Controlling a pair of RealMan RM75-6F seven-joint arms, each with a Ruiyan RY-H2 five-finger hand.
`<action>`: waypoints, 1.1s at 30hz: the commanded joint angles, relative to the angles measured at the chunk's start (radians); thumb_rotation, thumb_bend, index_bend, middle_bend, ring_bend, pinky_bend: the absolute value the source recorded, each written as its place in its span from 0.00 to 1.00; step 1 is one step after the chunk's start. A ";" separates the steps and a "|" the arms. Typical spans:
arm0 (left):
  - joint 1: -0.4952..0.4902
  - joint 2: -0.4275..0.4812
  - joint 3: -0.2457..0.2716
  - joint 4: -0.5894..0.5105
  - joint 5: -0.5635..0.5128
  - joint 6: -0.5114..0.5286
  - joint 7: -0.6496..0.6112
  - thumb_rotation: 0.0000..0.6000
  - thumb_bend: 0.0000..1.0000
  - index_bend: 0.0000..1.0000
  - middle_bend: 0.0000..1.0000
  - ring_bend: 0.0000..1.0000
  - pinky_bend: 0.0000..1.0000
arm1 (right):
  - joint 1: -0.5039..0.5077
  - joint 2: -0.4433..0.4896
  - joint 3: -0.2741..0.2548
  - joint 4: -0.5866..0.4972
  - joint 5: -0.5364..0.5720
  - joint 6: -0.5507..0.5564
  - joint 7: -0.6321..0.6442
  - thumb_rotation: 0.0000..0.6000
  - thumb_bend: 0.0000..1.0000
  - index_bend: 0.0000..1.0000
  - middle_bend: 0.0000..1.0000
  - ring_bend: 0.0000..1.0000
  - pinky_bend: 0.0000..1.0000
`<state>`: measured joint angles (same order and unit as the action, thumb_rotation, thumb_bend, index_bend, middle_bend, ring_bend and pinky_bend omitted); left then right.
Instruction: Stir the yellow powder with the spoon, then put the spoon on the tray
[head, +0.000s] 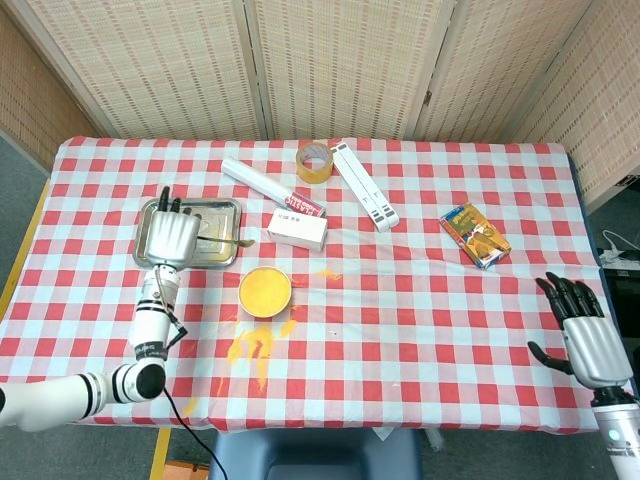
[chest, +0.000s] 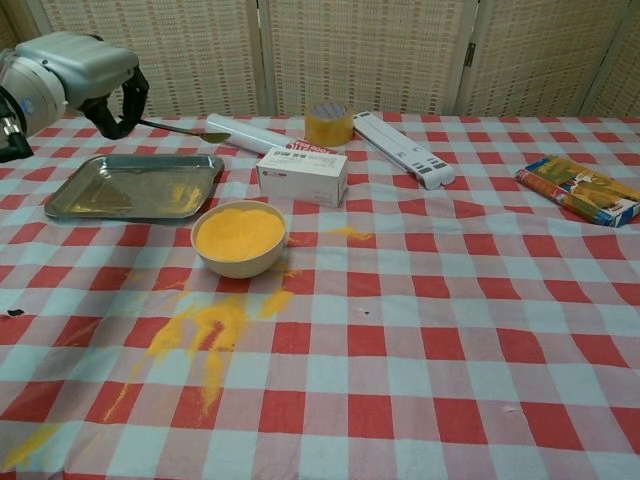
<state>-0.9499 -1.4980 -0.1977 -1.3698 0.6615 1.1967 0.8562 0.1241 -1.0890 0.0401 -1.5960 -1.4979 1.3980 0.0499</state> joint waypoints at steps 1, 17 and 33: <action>0.015 -0.097 0.018 0.275 0.051 -0.125 -0.112 1.00 0.70 0.87 0.41 0.17 0.00 | 0.001 -0.004 0.003 0.000 0.006 -0.004 -0.009 1.00 0.18 0.00 0.00 0.00 0.00; 0.052 -0.362 0.069 0.992 0.255 -0.417 -0.400 1.00 0.65 0.85 0.41 0.17 0.00 | 0.007 -0.012 -0.017 -0.015 -0.017 -0.024 -0.037 1.00 0.18 0.00 0.00 0.00 0.00; 0.049 -0.426 -0.003 1.106 0.358 -0.499 -0.631 1.00 0.43 0.00 0.11 0.01 0.00 | 0.006 -0.015 -0.015 -0.014 -0.008 -0.024 -0.048 1.00 0.18 0.00 0.00 0.00 0.00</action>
<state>-0.8982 -1.9316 -0.1809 -0.2415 1.0195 0.7070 0.2514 0.1302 -1.1038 0.0246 -1.6099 -1.5057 1.3744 0.0016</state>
